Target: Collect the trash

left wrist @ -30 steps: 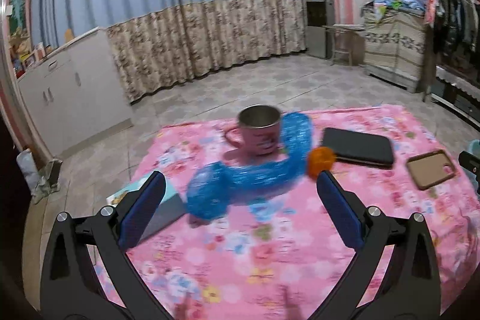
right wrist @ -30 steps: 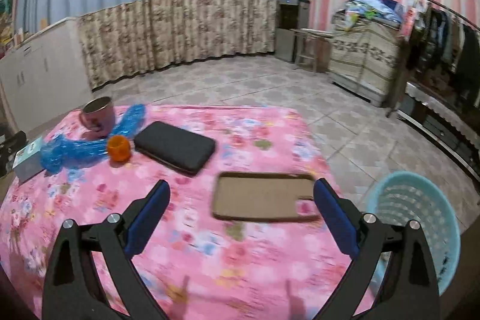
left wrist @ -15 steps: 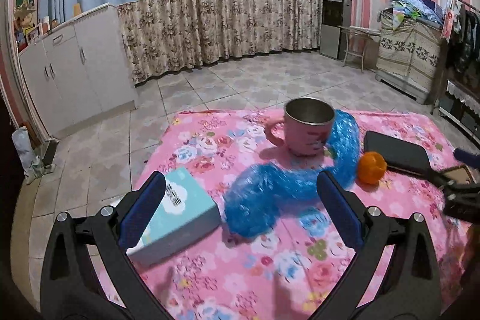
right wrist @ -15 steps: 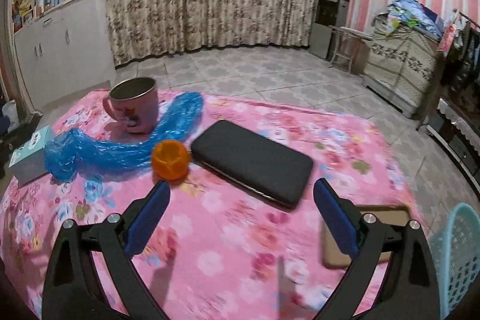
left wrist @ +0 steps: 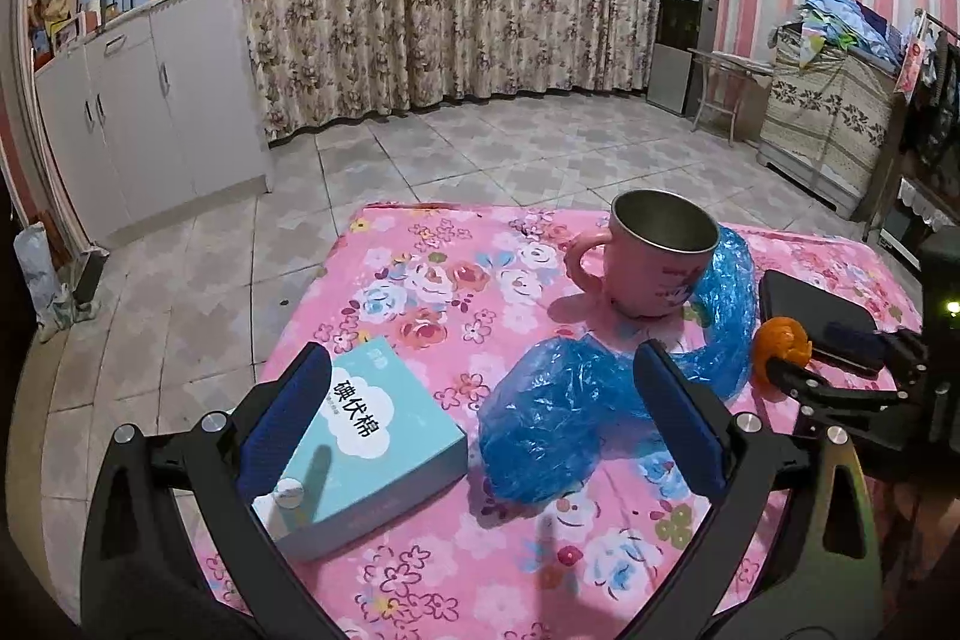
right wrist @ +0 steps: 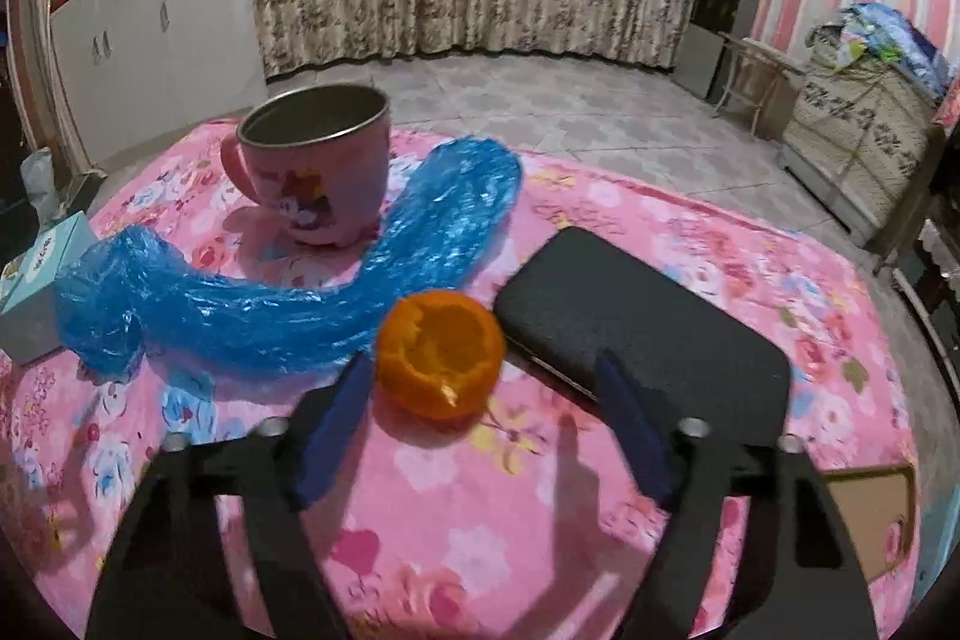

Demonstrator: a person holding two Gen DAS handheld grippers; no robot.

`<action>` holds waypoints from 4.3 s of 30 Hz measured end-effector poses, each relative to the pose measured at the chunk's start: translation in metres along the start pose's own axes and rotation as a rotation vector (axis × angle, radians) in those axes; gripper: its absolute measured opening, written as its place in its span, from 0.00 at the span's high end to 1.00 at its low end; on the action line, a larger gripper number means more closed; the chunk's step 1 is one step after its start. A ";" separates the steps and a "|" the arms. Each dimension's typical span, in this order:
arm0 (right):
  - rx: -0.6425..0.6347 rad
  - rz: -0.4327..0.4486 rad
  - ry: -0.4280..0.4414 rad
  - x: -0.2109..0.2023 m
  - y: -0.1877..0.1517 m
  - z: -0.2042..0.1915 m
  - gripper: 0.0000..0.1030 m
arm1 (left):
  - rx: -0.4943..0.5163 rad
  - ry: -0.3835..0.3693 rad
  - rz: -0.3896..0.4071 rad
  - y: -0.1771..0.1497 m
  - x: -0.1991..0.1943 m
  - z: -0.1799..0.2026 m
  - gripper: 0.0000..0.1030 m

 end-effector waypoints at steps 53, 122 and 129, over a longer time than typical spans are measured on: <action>0.278 0.189 -0.066 -0.214 -0.048 0.263 0.72 | 0.155 -0.363 -0.054 0.015 -0.063 0.235 0.90; 0.502 0.246 -0.351 -0.251 -0.116 0.453 0.07 | 0.291 -0.517 0.152 0.032 -0.161 0.448 0.05; 0.446 0.316 -0.351 -0.290 -0.110 0.411 0.07 | 0.258 -0.450 0.205 0.029 -0.187 0.401 0.05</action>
Point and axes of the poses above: each gripper's, at about its wrist camera, not at the fingertips, and x roughly the way its jaws point, z to its right, y to its top, the point moved 9 cm from there along x, roughly the way its jaws point, and after that the axes turned 11 degrees about x, right-handed, at the moved point
